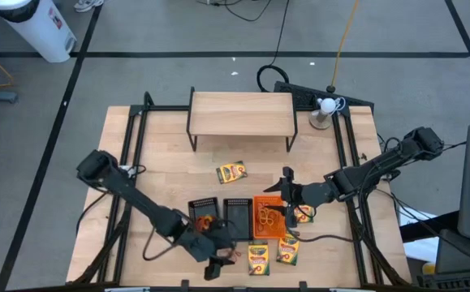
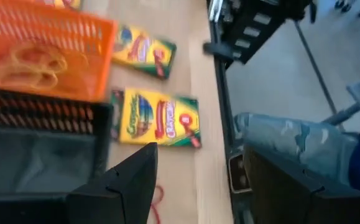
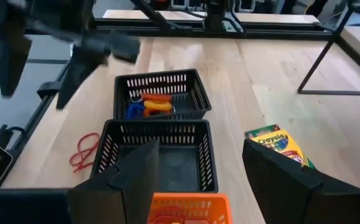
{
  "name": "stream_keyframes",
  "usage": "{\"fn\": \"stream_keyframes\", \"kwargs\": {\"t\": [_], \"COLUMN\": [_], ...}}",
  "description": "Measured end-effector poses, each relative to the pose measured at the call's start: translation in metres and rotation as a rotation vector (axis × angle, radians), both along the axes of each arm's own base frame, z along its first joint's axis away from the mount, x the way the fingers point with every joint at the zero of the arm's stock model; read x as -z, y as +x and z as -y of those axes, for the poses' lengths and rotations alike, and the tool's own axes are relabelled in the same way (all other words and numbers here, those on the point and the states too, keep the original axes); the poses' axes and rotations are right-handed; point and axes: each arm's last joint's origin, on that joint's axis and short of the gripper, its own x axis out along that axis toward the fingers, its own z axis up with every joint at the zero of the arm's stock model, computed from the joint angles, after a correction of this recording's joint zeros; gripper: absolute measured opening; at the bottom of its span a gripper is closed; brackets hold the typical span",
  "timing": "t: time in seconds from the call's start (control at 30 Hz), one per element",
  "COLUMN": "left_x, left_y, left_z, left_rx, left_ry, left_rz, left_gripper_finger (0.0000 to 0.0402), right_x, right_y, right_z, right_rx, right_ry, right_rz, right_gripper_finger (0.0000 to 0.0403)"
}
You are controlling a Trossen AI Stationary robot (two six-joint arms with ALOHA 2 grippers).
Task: Pick & Place Office Desk Supplies
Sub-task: Put the red rubber band into the orange bin
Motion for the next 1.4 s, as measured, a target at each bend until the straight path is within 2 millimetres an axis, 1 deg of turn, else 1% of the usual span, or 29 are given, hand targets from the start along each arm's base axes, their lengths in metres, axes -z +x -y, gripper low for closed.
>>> {"fn": "stream_keyframes", "kwargs": {"t": [0.1, 0.2, 0.33, 0.63, 0.73, 0.87, 0.97, 1.07, 1.2, 1.4], "left_x": [0.019, 0.034, 0.046, 0.047, 0.054, 0.068, 0.076, 0.083, 0.088, 0.088], "left_y": [0.003, 0.004, 0.005, 0.004, 0.004, 0.005, 0.005, 0.005, 0.008, 0.014], "left_z": [0.008, 0.013, 0.015, 0.018, 0.018, 0.022, 0.026, 0.027, 0.023, 0.016], "left_rx": [0.002, 0.001, -0.018, -0.019, -0.014, 0.038, 0.076, 0.073, 0.048, 0.015], "left_ry": [-0.035, -0.060, -0.082, -0.102, -0.098, -0.101, -0.060, -0.031, -0.019, -0.024], "left_rz": [-0.057, -0.113, -0.157, -0.173, -0.200, -0.233, -0.221, -0.228, -0.238, -0.222], "left_gripper_finger": [0.0239, 0.0239, 0.0239, 0.0239, 0.0239, 0.0239, 0.0239, 0.0239, 0.0239, 0.0239], "right_x": [0.000, 0.000, 0.000, 0.000, 0.000, 0.001, 0.001, 0.001, 0.001, 0.001], "right_y": [0.000, 0.000, 0.000, 0.000, 0.000, 0.000, 0.000, 0.000, 0.000, 0.000], "right_z": [0.000, 0.000, 0.000, 0.000, 0.000, 0.000, 0.000, 0.000, 0.000, 0.000], "right_rx": [0.002, 0.002, 0.002, -0.001, -0.001, -0.001, -0.001, -0.002, -0.002, -0.003], "right_ry": [0.005, 0.006, 0.005, -0.001, -0.002, -0.005, -0.005, -0.005, -0.005, -0.008], "right_rz": [0.000, 0.000, 0.000, -0.001, -0.001, -0.008, -0.010, -0.010, -0.008, -0.009], "right_gripper_finger": [0.0222, 0.0222, 0.0222, 0.0222, 0.0222, 0.0222, 0.0222, 0.0221, 0.0222, 0.0221]}}
